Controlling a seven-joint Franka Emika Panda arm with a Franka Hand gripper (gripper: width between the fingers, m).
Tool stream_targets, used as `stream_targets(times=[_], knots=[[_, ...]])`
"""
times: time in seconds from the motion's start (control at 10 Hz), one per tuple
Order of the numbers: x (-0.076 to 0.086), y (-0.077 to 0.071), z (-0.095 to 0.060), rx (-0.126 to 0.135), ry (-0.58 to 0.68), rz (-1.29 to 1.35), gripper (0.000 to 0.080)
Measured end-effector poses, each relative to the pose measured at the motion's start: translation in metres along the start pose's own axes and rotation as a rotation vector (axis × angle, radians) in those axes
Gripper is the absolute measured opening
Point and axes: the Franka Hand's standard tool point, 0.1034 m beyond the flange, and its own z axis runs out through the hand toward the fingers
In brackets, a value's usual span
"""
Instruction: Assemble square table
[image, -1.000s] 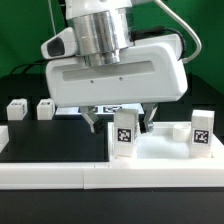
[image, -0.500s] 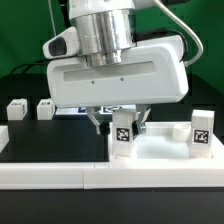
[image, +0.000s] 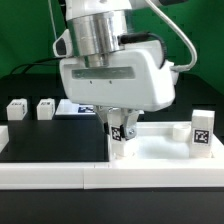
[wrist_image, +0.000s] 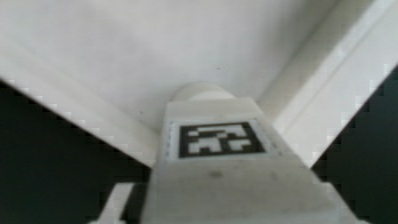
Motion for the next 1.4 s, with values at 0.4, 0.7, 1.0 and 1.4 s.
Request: stream_targets(times=[0.4, 0.7, 1.0, 1.4], knots=[[-0.003, 0.000, 0.001, -0.015, -0.016, 0.507, 0.0289], [-0.003, 0.001, 0.001, -0.012, -0.012, 0.447, 0.0362], [-0.010, -0.002, 0.001, 0.014, 0.015, -0.013, 0.0628], [-0.009, 0.001, 0.003, -0.028, 0.026, -0.464, 0.0649]])
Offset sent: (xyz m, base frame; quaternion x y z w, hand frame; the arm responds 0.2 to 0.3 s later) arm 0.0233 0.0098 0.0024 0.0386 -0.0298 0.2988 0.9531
